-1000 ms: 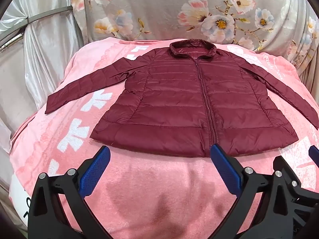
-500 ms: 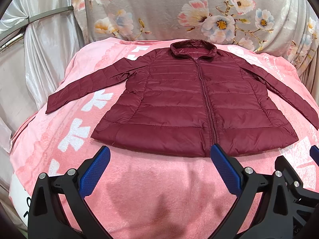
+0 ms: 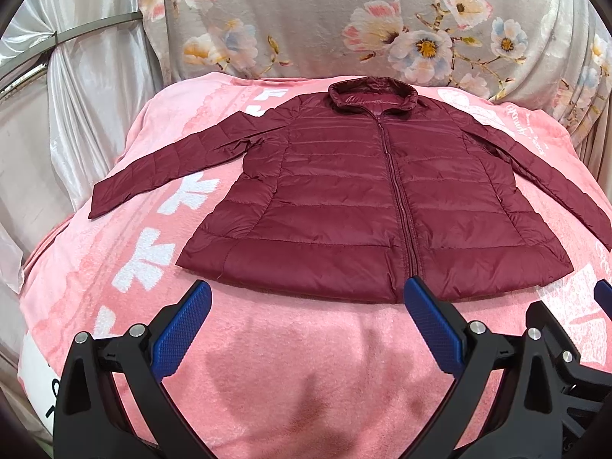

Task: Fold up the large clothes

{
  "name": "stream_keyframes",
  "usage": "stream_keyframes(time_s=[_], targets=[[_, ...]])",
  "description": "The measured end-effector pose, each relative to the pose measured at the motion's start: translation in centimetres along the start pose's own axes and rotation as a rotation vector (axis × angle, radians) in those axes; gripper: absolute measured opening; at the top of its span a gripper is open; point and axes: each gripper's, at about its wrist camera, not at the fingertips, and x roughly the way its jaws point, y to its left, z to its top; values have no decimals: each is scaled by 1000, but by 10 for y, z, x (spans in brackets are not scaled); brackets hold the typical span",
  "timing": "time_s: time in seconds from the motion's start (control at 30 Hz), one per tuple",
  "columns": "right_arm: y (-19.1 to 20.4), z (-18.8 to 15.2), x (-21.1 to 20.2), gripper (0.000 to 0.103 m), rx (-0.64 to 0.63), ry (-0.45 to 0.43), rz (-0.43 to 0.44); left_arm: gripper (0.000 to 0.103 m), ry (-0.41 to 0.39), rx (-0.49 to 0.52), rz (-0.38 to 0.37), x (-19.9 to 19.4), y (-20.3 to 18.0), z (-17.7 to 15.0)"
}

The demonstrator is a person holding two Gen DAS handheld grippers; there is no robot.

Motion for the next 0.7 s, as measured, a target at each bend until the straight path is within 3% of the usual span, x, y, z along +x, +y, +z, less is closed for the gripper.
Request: stream_keyframes(time_s=[0.7], targets=[[0, 0, 1, 98, 2, -1, 2, 98, 3, -5, -1, 2, 8, 1]])
